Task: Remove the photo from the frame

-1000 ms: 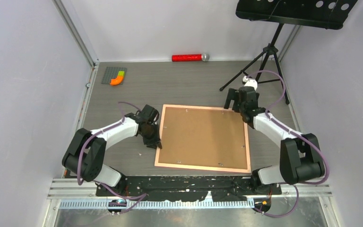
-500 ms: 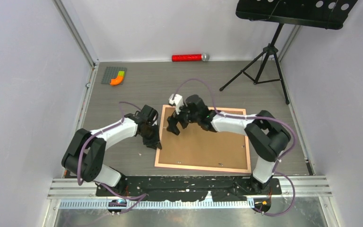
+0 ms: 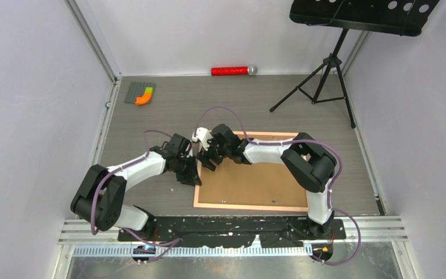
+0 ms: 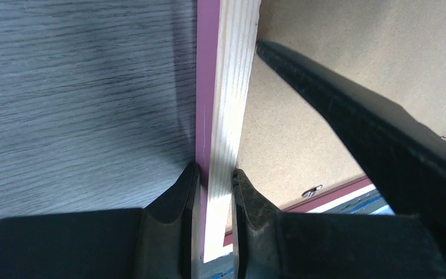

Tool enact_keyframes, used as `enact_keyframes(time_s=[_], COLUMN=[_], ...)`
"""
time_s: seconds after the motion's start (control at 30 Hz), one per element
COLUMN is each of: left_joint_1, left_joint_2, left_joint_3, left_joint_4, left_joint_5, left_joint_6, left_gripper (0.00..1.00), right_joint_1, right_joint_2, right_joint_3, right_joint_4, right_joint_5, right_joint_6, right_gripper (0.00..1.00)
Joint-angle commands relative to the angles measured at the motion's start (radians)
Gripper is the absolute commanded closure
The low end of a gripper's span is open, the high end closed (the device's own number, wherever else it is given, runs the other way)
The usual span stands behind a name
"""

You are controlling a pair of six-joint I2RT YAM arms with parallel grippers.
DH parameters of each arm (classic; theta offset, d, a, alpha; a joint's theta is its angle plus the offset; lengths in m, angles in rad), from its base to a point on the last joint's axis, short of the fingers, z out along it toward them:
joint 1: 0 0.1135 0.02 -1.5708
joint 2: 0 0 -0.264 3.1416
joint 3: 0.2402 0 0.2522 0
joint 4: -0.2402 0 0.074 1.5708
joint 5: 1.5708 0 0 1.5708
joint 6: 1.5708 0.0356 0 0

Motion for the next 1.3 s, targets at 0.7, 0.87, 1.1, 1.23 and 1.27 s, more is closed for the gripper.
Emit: enact_keyframes(time_s=[0.7, 0.87, 1.1, 1.23, 1.27], left_joint_1=[-0.017, -0.019, -0.025, -0.025, -0.025], left_joint_2=[0.061, 0.055, 0.052, 0.043, 0.042], left_joint_3=[-0.046, -0.054, -0.065, -0.080, -0.082], left_joint_4=[-0.092, -0.093, -0.094, -0.094, -0.094], left_joint_5=[-0.034, -0.027, -0.024, -0.034, -0.036], left_joint_6=[0.031, 0.021, 0.000, -0.013, -0.016], left_gripper=[1.00, 1.00, 1.00, 1.00, 1.00], right_joint_1=[0.024, 0.025, 0.018, 0.005, 0.003], right_joint_2=[0.112, 0.122, 0.110, 0.101, 0.097], right_joint_3=[0.055, 0.052, 0.062, 0.060, 0.060], right_joint_4=[0.066, 0.043, -0.049, -0.056, -0.057], right_joint_5=[0.207, 0.449, 0.637, 0.621, 0.620], right_joint_6=[0.126, 0.317, 0.594, 0.683, 0.690], right_gripper=[0.73, 0.82, 0.83, 0.80, 0.77])
